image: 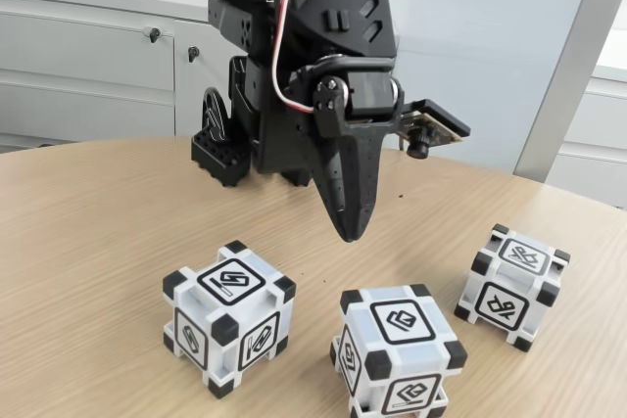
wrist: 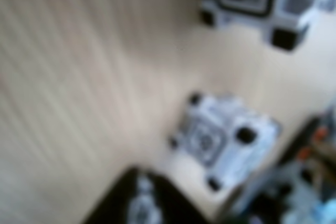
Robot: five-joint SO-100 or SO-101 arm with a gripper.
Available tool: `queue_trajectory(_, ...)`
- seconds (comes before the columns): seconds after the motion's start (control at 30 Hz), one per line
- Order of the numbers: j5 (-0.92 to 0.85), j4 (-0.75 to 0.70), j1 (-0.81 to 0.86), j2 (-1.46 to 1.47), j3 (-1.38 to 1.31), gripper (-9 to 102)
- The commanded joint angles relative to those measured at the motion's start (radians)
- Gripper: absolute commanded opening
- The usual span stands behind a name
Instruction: Stack cubes from left to right.
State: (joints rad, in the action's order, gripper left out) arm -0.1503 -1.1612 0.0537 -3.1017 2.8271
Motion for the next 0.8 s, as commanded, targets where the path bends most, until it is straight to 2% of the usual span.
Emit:
queue_trajectory(0.0,-0.110,0.000,-0.005,-0.005,-0.014,0)
queue_trajectory(0.07,-0.149,0.000,-0.006,-0.005,-0.017,0)
queue_trajectory(0.17,-0.069,0.000,-0.009,-0.005,-0.025,1)
queue_trajectory(0.37,0.077,0.002,-0.012,0.003,-0.218,16)
queue_trajectory(0.53,0.121,0.000,-0.023,0.014,-0.403,22)
queue_trajectory(0.67,0.020,-0.002,-0.181,0.017,-0.459,26)
queue_trajectory(0.77,0.011,-0.011,-0.339,0.018,-0.460,28)
